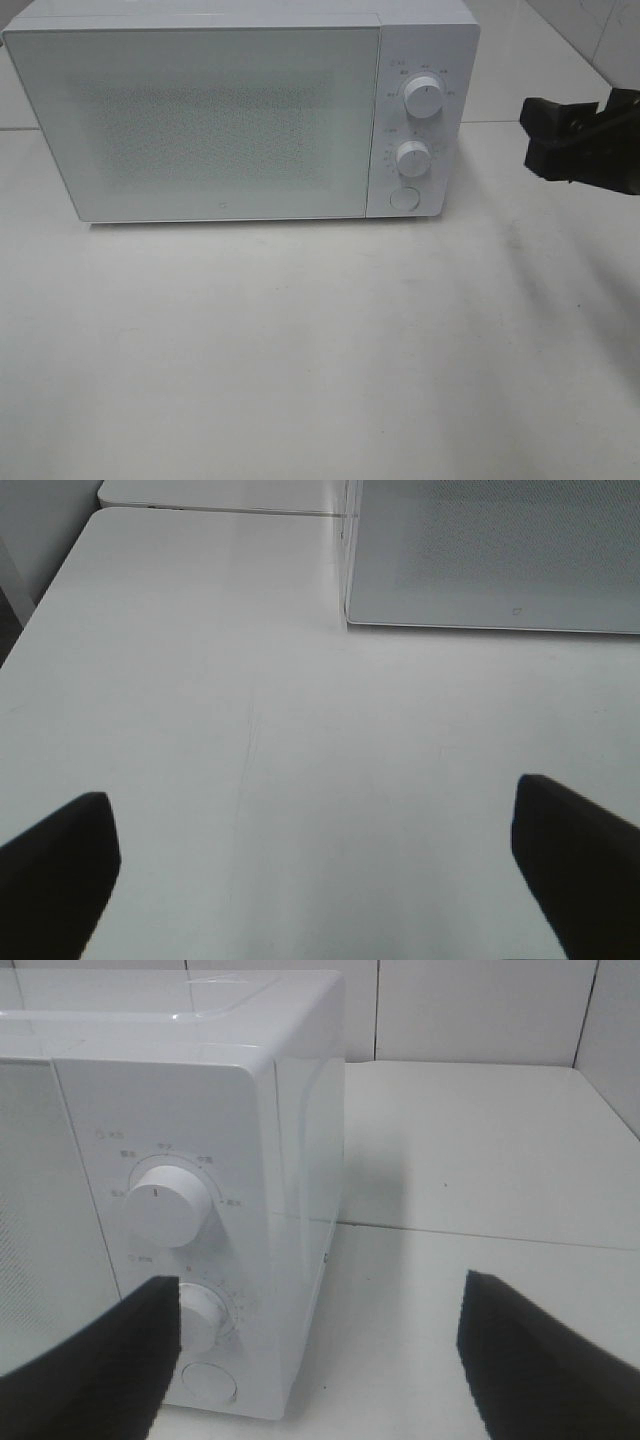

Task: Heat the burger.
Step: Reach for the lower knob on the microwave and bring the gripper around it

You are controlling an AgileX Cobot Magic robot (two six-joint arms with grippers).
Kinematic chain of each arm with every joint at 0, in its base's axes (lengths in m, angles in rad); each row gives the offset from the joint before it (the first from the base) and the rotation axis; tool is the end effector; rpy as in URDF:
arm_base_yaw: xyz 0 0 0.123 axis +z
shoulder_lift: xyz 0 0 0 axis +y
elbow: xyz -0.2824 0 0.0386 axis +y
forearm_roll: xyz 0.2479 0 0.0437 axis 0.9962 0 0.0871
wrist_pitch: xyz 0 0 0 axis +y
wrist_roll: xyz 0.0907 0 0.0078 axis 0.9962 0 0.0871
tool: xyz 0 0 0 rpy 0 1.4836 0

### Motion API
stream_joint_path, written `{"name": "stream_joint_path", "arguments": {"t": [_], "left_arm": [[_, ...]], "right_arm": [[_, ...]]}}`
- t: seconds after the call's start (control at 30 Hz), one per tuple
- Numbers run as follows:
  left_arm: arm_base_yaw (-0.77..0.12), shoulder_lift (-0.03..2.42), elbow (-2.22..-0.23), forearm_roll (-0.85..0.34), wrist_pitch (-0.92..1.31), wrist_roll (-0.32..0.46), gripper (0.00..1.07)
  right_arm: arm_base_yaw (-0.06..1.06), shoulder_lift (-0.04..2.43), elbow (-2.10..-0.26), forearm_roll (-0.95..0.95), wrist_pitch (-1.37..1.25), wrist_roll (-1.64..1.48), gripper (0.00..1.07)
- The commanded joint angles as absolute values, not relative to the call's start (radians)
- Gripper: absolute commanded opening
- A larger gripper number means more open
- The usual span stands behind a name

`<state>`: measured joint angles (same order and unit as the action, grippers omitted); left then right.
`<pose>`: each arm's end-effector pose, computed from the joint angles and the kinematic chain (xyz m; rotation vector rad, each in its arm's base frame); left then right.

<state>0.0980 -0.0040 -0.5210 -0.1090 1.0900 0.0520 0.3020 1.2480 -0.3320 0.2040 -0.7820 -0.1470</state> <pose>-0.0085 -0.0097 0.2810 -0.0384 2.0436 -0.0367 0.2164 0.0538 0.2278 -0.1366 1.6230 0.1146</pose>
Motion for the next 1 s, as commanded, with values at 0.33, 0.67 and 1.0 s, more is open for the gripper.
{"name": "stream_joint_path", "arguments": {"t": [0.33, 0.67, 1.0], "left_arm": [[0.101, -0.028, -0.518, -0.110, 1.073, 0.048, 1.00], [0.101, -0.028, -0.518, -0.110, 1.073, 0.048, 1.00], [0.101, -0.028, -0.518, -0.110, 1.073, 0.048, 1.00]], "right_arm": [[0.539, 1.469, -0.324, 0.561, -1.148, -0.333, 0.75], [0.684, 1.588, -0.336, 0.652, -1.337, -0.325, 0.75], [0.749, 1.685, -0.407, 0.753, -1.400, -0.323, 0.75]]}}
